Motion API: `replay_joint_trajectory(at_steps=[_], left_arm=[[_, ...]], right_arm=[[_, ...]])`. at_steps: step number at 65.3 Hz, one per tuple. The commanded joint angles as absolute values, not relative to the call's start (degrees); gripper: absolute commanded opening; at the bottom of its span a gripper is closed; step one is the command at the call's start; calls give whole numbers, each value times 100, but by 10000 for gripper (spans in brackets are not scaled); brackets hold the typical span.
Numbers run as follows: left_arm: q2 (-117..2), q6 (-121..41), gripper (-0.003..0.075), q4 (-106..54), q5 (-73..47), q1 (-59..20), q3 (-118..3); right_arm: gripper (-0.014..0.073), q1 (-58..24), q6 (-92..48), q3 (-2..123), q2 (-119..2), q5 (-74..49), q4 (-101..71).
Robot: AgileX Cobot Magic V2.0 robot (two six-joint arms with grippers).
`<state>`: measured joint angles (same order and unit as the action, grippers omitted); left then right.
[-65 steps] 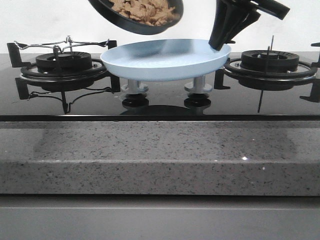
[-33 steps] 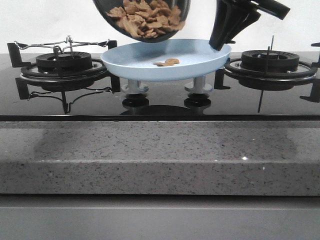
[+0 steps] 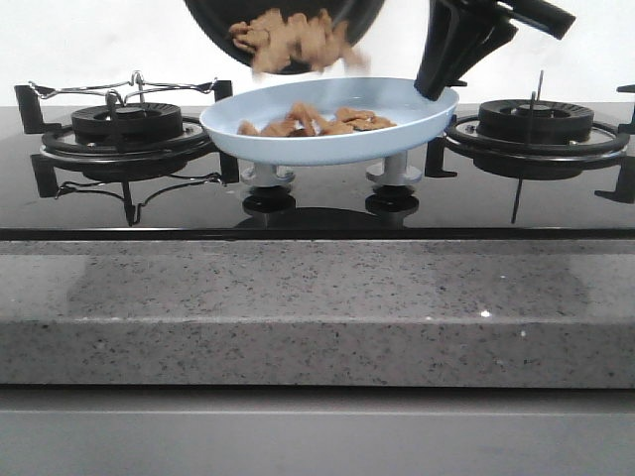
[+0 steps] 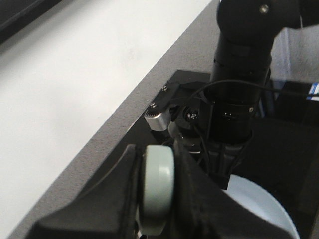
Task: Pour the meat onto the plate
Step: 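Tilt the pan with the left gripper to pour meat onto the plate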
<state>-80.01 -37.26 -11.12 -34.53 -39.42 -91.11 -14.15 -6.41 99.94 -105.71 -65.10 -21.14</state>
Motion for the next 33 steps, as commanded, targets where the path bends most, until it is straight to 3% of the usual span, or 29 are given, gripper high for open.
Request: replay_joint_trajectory(at_steps=[1,16,33], left_arm=[[-7764,-3630,-20,-710,-2799,-4189,-9334],[-7764,-3222,-20,317,-2761,-4625,-9334],[-7752,-2772,-20,390,-2941,-4651,-9334]], right_arm=[[-60,-1427,-670,10135,-10196,-6386,-2298],[-60,-1427,-670,10135,-10196,-6386,-2298],[-60,-1427,-670,10135,-10196,-6386,-2298]])
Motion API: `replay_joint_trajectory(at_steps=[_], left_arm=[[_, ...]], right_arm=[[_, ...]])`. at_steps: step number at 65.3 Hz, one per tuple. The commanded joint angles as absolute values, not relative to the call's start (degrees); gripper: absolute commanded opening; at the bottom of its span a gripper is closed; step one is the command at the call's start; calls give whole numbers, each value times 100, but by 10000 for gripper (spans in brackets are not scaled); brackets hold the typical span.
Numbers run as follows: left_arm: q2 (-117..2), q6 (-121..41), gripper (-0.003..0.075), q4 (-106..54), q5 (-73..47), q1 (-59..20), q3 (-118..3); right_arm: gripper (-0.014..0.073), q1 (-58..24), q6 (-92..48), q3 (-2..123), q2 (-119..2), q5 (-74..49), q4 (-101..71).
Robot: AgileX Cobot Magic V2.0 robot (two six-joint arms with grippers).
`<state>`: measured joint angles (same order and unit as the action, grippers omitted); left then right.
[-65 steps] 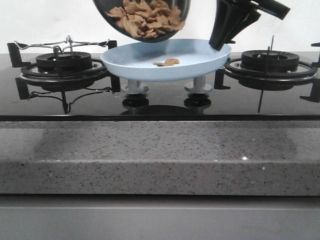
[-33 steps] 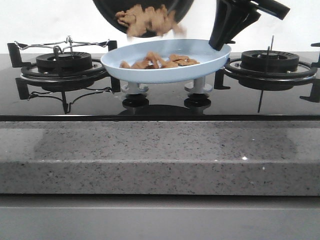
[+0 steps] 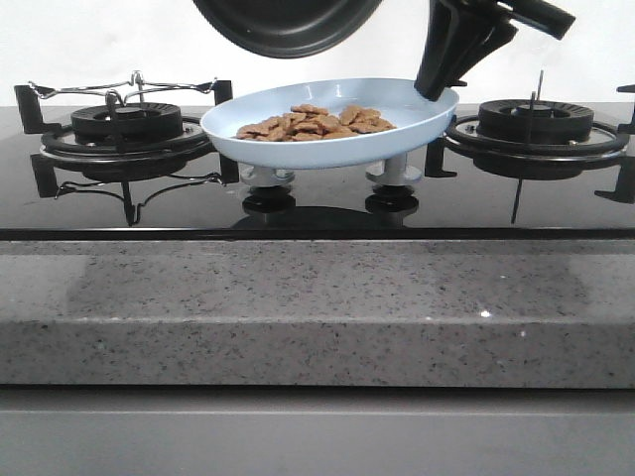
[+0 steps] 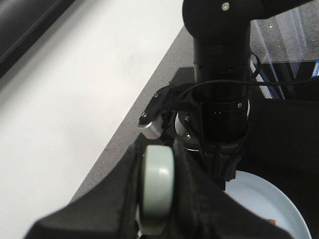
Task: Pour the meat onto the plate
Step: 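Tilt the pan with the left gripper to pour meat onto the plate, then move the empty pan with the left gripper back above its burner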
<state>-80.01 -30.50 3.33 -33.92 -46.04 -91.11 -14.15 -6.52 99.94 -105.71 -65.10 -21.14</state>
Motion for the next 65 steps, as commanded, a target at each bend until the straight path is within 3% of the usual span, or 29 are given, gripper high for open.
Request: replay_joint_trajectory(at_steps=[1,21,40,54,65], left_arm=[[-7752,-2694,-20,390,-2957,-4637,-9334],[-7507,-2081,-20,-1241,-2914,-3677,-9321],[-7601,-2464,-20,-4720,-3144,-1387,-9117],[-8100,-3786,-20,-8188,-4482,438,-8759],[-8723,-3895,-20,-9458,-4881,1294,-8618]], right_arm=[[-60,-1427,-670,10135,-10196,-6386,-2298],[-60,-1427,-670,10135,-10196,-6386,-2298],[-60,-1427,-670,10135,-10196,-6386,-2298],[-60,-1427,-670,10135,-10196,-6386,-2298],[-60,-1427,-670,10135,-10196,-6386,-2298]])
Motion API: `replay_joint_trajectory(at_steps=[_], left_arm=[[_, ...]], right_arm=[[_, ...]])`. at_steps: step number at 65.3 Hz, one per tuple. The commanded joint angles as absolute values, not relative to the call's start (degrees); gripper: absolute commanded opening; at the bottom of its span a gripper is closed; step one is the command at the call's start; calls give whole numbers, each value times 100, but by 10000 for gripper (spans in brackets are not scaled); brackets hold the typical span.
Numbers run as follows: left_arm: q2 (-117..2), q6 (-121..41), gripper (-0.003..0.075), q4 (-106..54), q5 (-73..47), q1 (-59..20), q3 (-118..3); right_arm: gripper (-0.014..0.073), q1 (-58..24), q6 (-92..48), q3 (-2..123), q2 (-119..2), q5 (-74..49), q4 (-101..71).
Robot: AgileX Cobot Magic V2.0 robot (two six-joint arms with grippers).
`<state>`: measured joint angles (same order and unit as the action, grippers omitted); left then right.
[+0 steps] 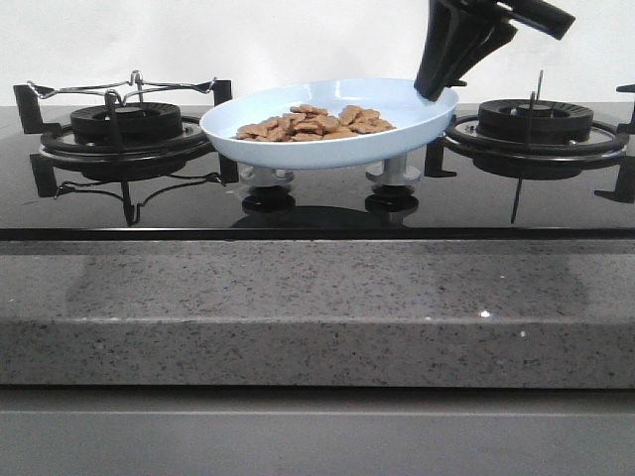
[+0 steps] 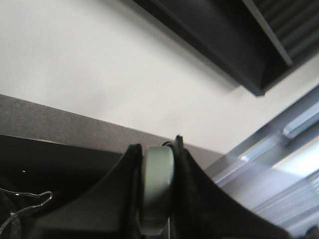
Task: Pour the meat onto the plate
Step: 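Move the empty pan with the left gripper back above its burner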
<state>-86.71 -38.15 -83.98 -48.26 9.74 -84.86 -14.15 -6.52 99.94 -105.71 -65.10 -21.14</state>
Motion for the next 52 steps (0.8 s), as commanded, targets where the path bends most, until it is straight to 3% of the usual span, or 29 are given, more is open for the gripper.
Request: replay_joint_trajectory(at_steps=[1,29,52], left_arm=[[-8775,-3895,-20,-9508,-4892,1337,-8618],[-10286,-3829,-20,-10434,-5422,1704,-8618],[-10652,-3714,-20,-10345,-5237,1834,-8618]], right_arm=[[-60,-1427,-670,10135,-10196,-6386,-2298],[-60,-1427,-670,10135,-10196,-6386,-2298],[-60,-1427,-670,10135,-10201,-6384,-2298]])
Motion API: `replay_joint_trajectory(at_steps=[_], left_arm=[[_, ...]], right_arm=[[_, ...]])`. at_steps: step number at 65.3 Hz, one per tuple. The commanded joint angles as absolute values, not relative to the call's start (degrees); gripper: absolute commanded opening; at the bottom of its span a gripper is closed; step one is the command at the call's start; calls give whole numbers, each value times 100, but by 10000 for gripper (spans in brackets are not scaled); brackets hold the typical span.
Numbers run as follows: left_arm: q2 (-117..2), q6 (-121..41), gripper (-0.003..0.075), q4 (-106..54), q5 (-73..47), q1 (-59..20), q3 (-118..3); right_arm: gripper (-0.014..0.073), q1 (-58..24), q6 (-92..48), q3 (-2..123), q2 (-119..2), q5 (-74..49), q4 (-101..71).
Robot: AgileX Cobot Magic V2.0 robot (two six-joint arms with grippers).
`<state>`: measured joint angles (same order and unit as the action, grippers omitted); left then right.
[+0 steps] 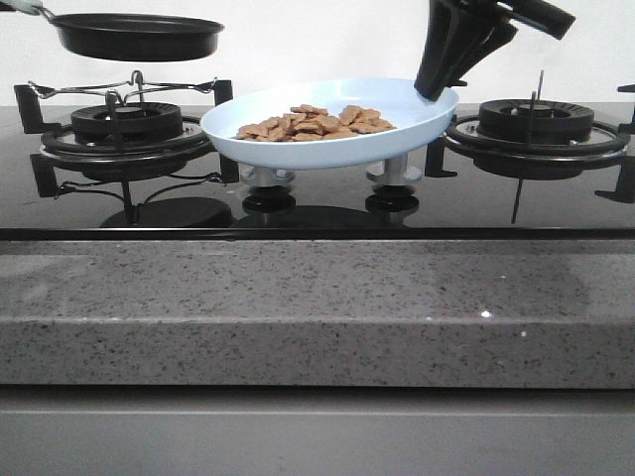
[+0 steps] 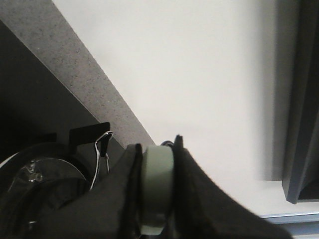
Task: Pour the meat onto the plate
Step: 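Move the empty pan with the left gripper back above its burner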
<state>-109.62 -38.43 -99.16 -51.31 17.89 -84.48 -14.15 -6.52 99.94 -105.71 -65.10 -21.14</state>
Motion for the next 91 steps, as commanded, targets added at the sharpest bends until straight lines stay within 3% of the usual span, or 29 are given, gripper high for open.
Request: replay_joint_trajectory(at_steps=[1,41,46,60,66,91], left_arm=[[-10652,-3714,-20,-10330,-5226,1848,-8618],[-10652,-3418,-12,-9174,-4971,1884,-8618],[-10652,-3418,38,-8982,-4971,1884,-8618],[-10652,-3418,388,-8139,-5004,1884,-8618],[-10652,-3418,496,-7959,-5100,1884,-8618],[-10630,-3418,514,-7703,-6011,1884,-8618]], right_arm=[[-60,-1427,-670,10135,-10201,-6384,-2298],[-60,-1427,-670,10135,-10220,-6384,-2298],[-60,-1427,-670,10135,-10220,-6384,-2298],[-60,-1427,-670,10135,-10220,-6384,-2298],[-60,-1427,-670,10135,-10220,-6384,-2298],[-60,-1427,-670,10135,-10269,-6384,-2298]])
